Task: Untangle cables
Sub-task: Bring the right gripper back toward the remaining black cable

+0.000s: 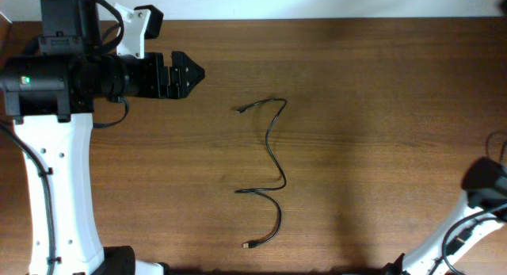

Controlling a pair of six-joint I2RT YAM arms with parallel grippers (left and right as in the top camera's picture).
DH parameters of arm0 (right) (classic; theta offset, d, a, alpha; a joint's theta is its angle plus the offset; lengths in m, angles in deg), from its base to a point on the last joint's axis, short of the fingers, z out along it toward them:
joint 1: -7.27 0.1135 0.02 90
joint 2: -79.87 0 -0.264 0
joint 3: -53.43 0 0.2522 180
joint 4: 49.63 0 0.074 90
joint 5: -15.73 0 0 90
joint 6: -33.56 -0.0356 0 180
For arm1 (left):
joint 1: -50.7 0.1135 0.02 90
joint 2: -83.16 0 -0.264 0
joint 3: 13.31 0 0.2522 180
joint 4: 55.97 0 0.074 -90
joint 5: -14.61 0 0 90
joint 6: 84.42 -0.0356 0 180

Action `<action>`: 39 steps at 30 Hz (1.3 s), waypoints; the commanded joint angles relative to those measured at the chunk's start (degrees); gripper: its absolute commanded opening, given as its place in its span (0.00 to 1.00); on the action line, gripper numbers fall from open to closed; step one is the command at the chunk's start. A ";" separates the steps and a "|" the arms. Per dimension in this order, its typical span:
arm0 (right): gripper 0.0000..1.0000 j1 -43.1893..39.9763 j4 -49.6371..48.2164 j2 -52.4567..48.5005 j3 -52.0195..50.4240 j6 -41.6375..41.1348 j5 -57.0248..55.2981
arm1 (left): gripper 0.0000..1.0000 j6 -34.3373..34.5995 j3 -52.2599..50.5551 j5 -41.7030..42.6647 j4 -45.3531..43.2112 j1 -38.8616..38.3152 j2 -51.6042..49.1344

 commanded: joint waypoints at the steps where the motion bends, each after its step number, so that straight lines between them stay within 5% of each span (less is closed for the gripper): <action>1: 0.99 8.22 2.86 0.76 0.15 1.25 1.99 | 0.99 0.15 0.09 0.83 0.04 0.02 0.33; 11: 0.99 27.45 9.88 0.76 0.13 -2.78 -3.28 | 0.99 0.13 0.09 0.61 2.23 0.02 0.33; 16: 0.99 37.70 9.88 0.90 0.13 -14.25 -21.51 | 0.99 0.13 0.09 0.63 4.00 0.02 0.33; 22: 0.99 47.06 9.88 4.48 0.13 -14.25 -24.09 | 1.00 -0.52 0.09 0.20 5.57 0.04 0.35; 25: 0.99 51.41 9.88 9.22 0.13 -14.25 -37.42 | 1.00 -0.52 0.11 0.22 5.38 0.04 0.33; 27: 0.99 53.57 9.88 12.90 0.13 -14.16 -45.48 | 1.00 -0.48 0.11 0.26 4.90 0.02 0.33; 33: 0.99 54.80 9.88 21.68 -0.22 -13.79 -44.11 | 1.00 -0.24 0.09 0.63 3.85 0.04 0.33; 39: 0.99 55.52 9.88 34.86 -18.25 -11.85 -50.07 | 0.99 -0.24 0.09 0.66 1.64 0.02 0.33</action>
